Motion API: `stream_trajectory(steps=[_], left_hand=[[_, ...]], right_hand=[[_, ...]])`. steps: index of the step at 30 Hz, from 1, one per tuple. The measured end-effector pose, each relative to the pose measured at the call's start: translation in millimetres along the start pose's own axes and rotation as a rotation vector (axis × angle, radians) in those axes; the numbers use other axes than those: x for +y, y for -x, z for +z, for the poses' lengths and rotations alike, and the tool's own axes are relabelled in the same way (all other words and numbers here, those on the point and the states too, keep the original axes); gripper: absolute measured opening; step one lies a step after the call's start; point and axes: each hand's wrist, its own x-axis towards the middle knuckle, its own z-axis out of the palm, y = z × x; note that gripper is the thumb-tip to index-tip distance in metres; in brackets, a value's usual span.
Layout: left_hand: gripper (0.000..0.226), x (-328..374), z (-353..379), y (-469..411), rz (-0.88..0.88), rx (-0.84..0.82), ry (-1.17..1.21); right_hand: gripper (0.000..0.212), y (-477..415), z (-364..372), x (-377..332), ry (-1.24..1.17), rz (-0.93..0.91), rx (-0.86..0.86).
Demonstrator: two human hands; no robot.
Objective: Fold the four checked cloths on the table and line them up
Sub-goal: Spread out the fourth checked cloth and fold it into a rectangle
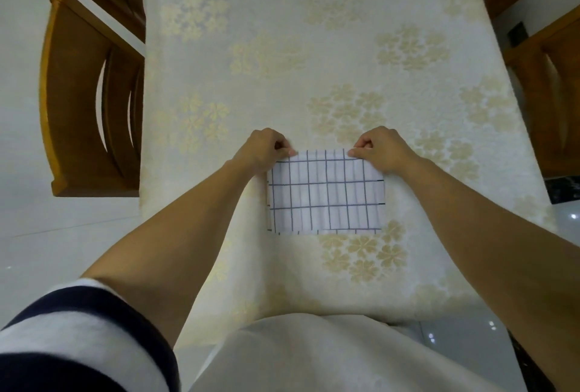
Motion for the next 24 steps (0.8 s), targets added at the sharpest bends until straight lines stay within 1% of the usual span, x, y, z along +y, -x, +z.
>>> stream_trajectory(steps=[4,5,6,7,8,10,11,13,15,16,17,18,20,21,23,24], left_hand=[[0.018,-6,6,4,0.018,0.055,0.017],[0.017,-6,9,4,0.026,0.069,0.008],[0.017,-7,12,5,0.035,0.088,-0.003],[0.017,-7,15,5,0.051,0.126,-0.025],[0.02,-9,20,6,0.081,0.198,-0.07],[0.03,-11,29,11,0.126,0.331,-0.16],[0.034,-12,34,15,0.146,0.357,-0.176],[0.036,-16,43,20,0.196,0.374,-0.163],[0.036,-18,42,22,0.178,0.377,-0.054],[0.038,-18,40,22,0.166,0.368,-0.046],[0.04,-16,38,23,0.147,0.375,-0.067],[0.042,-12,38,24,0.137,0.411,-0.142],[0.047,3,48,29,0.201,0.507,-0.325],[0.049,12,59,33,0.253,0.515,-0.361],[0.054,25,87,43,0.324,0.463,-0.405],[0.056,27,101,48,0.309,0.419,-0.404]], right_hand=[[0.021,3,-7,22,-0.062,0.096,0.173],[0.024,4,-6,24,-0.061,0.112,0.215],[0.031,5,-4,25,-0.01,0.108,0.27],[0.04,7,0,24,0.078,0.084,0.341],[0.047,10,6,21,0.16,0.039,0.42],[0.052,17,21,10,0.192,-0.085,0.528],[0.054,19,29,6,0.185,-0.136,0.524],[0.056,20,43,-1,0.178,-0.178,0.458],[0.055,20,55,-7,0.204,-0.222,0.397],[0.054,20,61,-11,0.253,-0.259,0.375],[0.053,21,66,-15,0.309,-0.306,0.361],[0.052,23,72,-20,0.352,-0.349,0.348],[0.051,28,83,-28,0.386,-0.396,0.327],[0.051,31,90,-31,0.393,-0.392,0.309],[0.06,38,103,-34,0.433,-0.347,0.245],[0.064,43,109,-33,0.469,-0.315,0.216]])
